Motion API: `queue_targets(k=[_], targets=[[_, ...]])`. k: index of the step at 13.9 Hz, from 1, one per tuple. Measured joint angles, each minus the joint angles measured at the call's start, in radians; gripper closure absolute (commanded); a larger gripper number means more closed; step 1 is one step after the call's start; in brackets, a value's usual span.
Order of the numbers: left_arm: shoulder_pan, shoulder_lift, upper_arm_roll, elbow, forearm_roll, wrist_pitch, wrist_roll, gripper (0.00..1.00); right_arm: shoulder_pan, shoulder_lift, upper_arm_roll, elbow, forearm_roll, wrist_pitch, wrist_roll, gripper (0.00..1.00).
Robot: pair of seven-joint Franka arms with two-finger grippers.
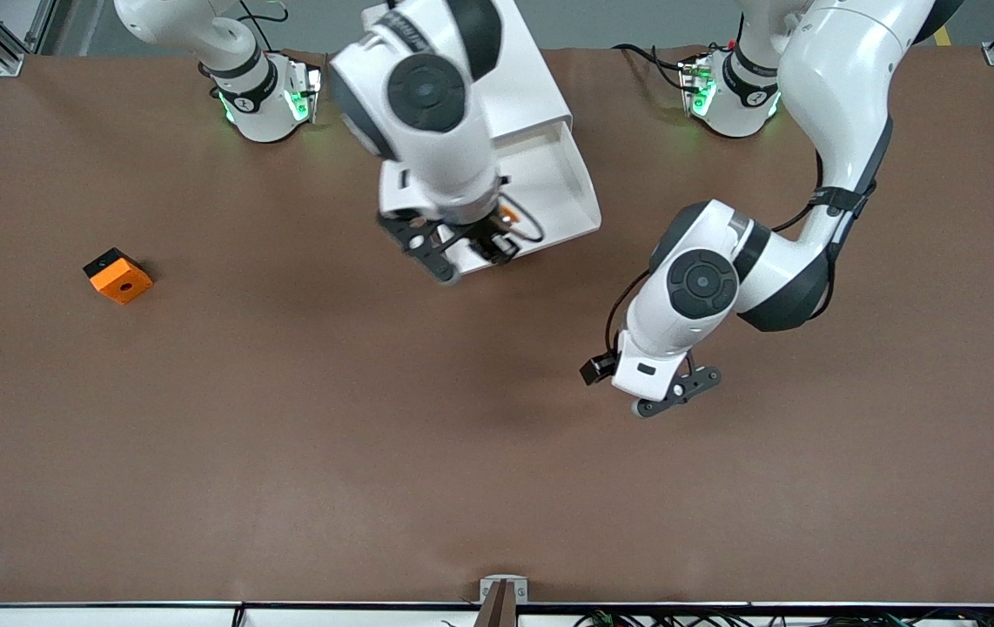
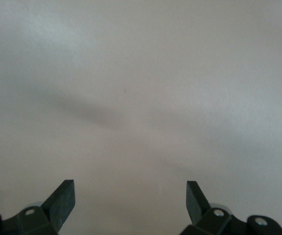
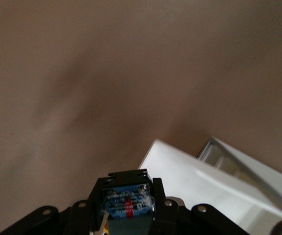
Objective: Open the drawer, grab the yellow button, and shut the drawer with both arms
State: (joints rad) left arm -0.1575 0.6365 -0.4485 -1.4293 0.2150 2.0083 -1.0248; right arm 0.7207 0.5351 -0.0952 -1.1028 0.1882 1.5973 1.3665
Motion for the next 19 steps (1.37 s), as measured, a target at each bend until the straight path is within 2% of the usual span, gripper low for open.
queue_targets(k=[4,7,9,14,19], targets=[[-0.050,-0.003,-0.037,-0.012,0.000,-0.079,-0.001,0.00,-0.215,-0.055,-0.008,-0.020,-0.009,-0.103,-0.388,1.00],[-0.100,-0.005,-0.043,-0.013,0.000,-0.097,-0.004,0.00,-0.321,-0.063,-0.009,-0.066,-0.089,-0.102,-0.634,1.00],[-0.114,-0.005,-0.060,-0.013,0.000,-0.108,-0.004,0.00,-0.381,-0.063,-0.009,-0.100,-0.110,-0.077,-0.741,1.00],[-0.115,-0.006,-0.132,-0.013,-0.013,-0.149,-0.039,0.00,-0.561,-0.061,-0.010,-0.210,-0.149,0.081,-1.035,1.00],[-0.115,-0.006,-0.146,-0.016,-0.095,-0.157,-0.040,0.00,-0.684,-0.055,-0.010,-0.396,-0.158,0.347,-1.230,1.00]])
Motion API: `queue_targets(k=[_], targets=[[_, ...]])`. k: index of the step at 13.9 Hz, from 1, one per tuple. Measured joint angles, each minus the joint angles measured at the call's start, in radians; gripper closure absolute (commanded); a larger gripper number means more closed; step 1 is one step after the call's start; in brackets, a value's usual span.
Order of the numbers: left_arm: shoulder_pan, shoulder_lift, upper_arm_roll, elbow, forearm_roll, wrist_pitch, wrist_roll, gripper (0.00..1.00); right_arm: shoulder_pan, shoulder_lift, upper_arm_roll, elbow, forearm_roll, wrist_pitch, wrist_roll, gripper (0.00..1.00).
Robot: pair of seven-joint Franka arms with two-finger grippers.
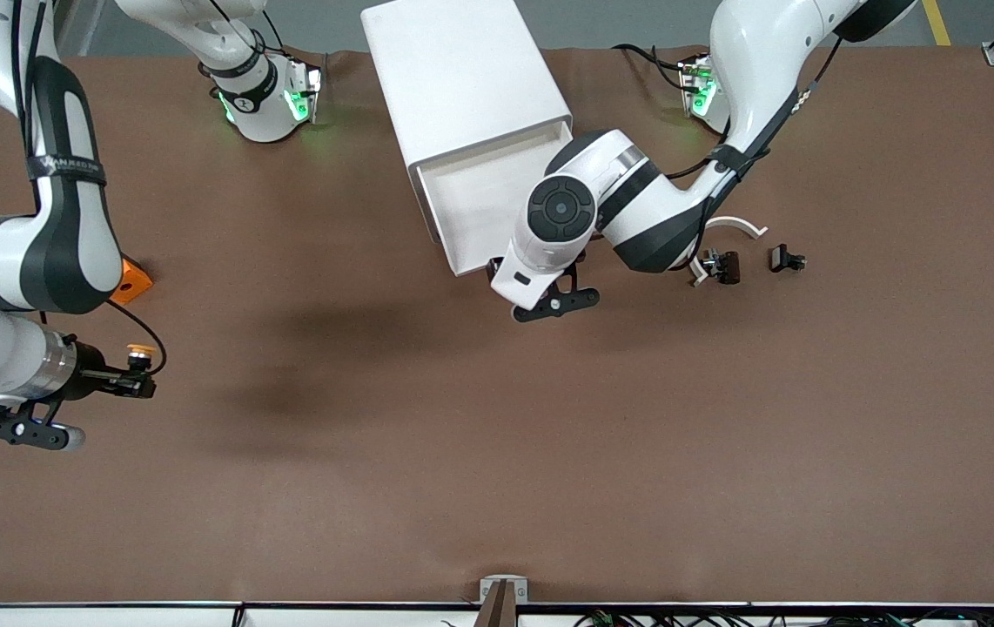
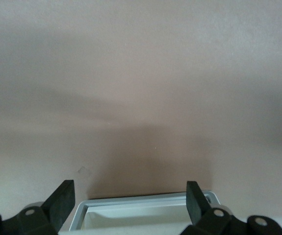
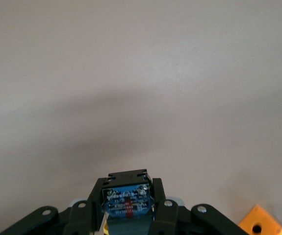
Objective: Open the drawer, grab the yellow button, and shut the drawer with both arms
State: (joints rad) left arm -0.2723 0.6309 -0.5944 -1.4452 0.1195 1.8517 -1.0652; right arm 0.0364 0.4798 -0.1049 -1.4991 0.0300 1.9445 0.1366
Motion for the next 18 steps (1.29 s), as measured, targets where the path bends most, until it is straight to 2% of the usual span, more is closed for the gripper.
queue_targets(k=[4,9,18], targets=[[-0.010,0.001,-0.021,-0.011,-0.059,-0.017,-0.032,0.00,-0.091,0.037,0.000,-0.069,-0.004,0.135,-0.132,1.00],[-0.031,0.002,-0.026,-0.022,-0.136,-0.036,-0.075,0.00,-0.205,0.126,0.002,-0.072,-0.004,0.226,-0.299,1.00],[-0.091,0.032,-0.030,-0.029,-0.252,-0.045,-0.173,0.00,-0.281,0.234,0.013,-0.085,0.053,0.356,-0.415,1.00]])
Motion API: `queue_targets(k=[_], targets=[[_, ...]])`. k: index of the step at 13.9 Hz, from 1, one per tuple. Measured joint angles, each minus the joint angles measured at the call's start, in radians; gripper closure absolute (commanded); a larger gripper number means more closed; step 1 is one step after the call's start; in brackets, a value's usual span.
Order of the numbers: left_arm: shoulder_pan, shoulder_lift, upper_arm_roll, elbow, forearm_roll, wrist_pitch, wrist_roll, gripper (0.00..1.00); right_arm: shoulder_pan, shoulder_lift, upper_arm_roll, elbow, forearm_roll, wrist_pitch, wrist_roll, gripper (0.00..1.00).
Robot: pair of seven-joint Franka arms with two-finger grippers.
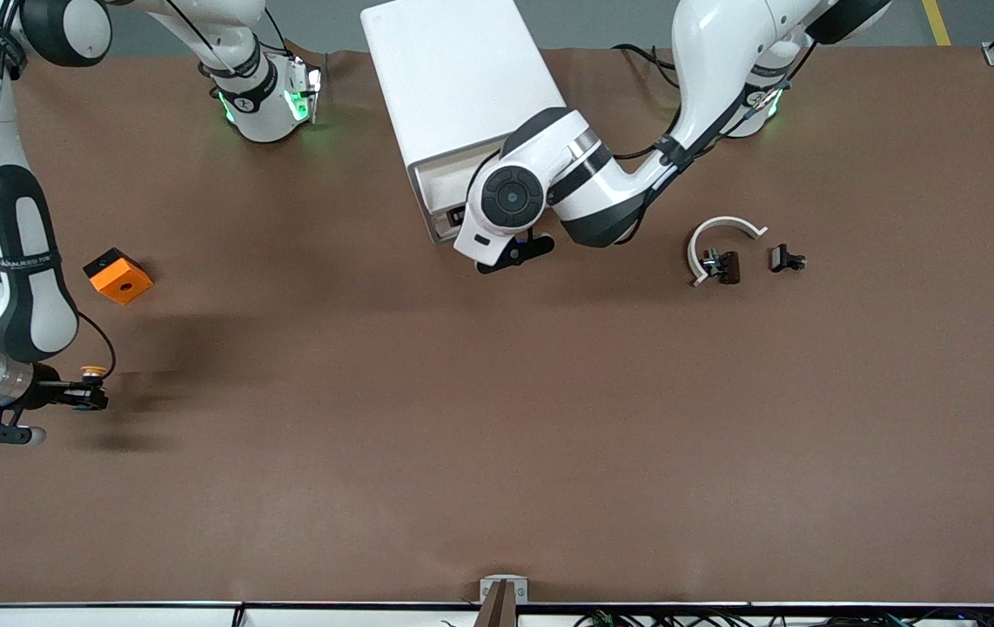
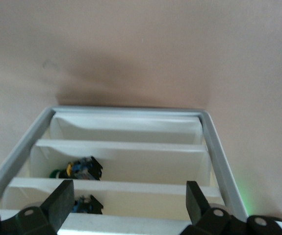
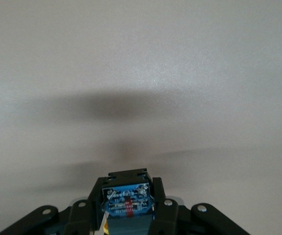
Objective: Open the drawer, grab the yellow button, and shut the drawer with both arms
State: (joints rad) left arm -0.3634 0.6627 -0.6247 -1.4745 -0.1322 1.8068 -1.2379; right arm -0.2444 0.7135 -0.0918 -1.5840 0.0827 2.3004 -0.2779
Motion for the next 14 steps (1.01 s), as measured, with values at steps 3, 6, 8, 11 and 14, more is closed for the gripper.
queue_targets(k=[3,6,8,11,14], targets=[[-0.011,0.009,0.000,0.000,-0.032,-0.001,-0.016,0.00,-0.006,0.009,0.000,-0.014,0.015,0.021,0.000,1.00],[-0.012,0.020,0.000,-0.001,-0.082,-0.002,-0.024,0.00,-0.017,0.011,0.001,-0.029,0.025,0.037,0.000,1.00],[-0.014,0.027,0.000,-0.007,-0.118,-0.004,-0.024,0.00,-0.022,0.013,0.001,-0.050,0.025,0.063,0.000,1.00],[-0.016,0.035,0.000,-0.017,-0.148,-0.004,-0.025,0.00,-0.029,0.016,0.001,-0.066,0.028,0.075,0.000,1.00],[-0.019,0.042,0.000,-0.018,-0.154,-0.004,-0.027,0.00,-0.030,0.016,0.002,-0.075,0.028,0.078,0.000,0.78]])
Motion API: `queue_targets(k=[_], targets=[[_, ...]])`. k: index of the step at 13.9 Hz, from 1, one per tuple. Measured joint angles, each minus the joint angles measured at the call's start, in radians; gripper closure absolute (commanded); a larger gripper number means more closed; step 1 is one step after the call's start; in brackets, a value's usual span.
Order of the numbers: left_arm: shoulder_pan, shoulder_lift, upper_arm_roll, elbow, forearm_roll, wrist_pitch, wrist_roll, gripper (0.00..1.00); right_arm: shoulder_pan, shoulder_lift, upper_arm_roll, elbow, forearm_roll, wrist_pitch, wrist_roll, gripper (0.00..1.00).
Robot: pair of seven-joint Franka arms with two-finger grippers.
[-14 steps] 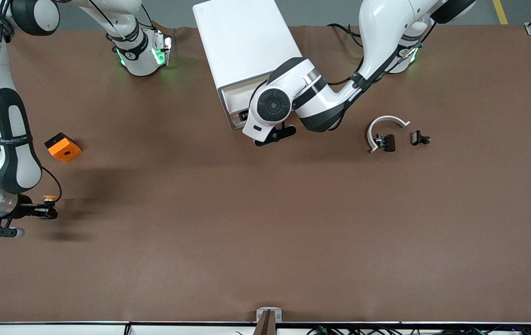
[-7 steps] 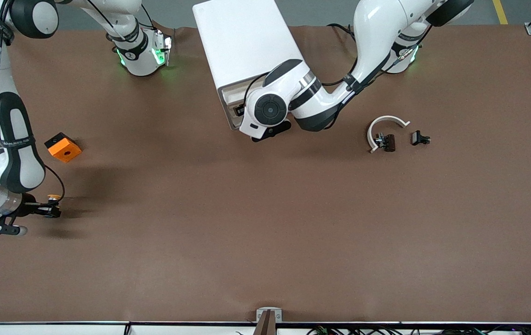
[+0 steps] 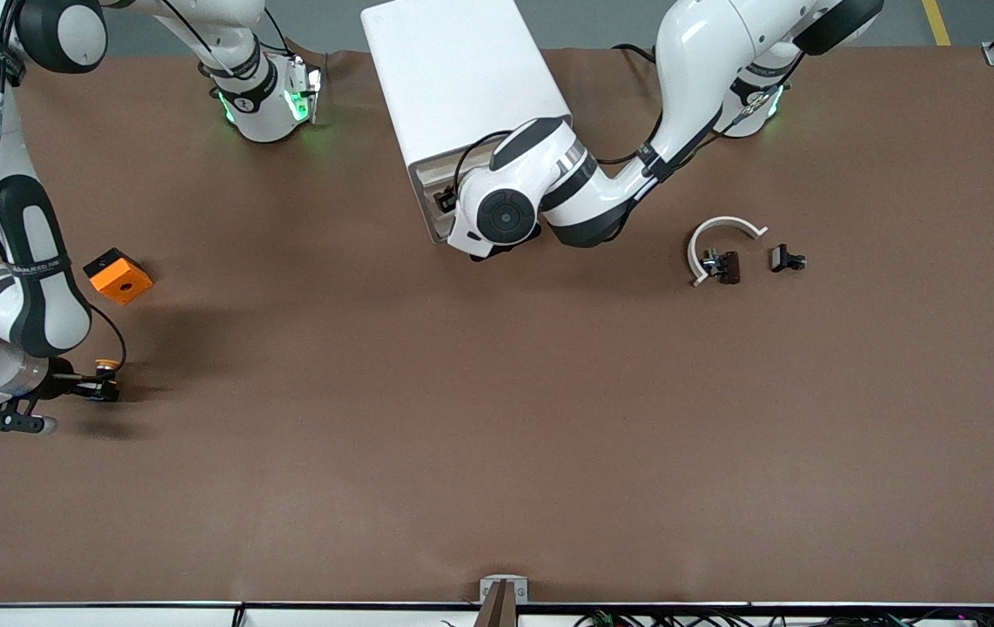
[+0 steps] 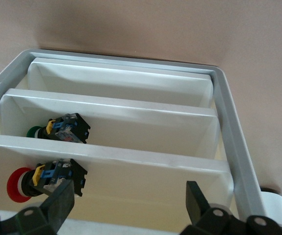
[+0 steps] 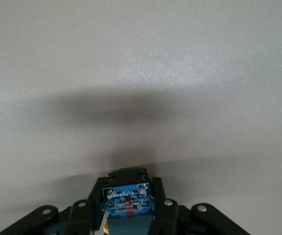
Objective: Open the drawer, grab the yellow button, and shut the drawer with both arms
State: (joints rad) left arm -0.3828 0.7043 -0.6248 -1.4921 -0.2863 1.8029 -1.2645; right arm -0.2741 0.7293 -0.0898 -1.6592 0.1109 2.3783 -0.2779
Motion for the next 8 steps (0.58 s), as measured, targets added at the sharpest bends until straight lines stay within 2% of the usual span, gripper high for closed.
queue_targets(k=[1,2,8], targets=[[0.000,0.000,0.000,0.000,0.000,0.000,0.000,0.00,0.000,0.000,0.001,-0.002,0.001,0.000,0.000,0.10],[0.000,0.000,0.000,0.000,0.000,0.000,0.000,0.00,0.000,0.001,0.001,-0.002,0.006,0.000,0.000,0.00],[0.000,0.000,0.002,0.000,-0.001,0.001,-0.005,0.00,0.001,0.001,0.010,0.002,0.012,-0.003,0.000,0.00]])
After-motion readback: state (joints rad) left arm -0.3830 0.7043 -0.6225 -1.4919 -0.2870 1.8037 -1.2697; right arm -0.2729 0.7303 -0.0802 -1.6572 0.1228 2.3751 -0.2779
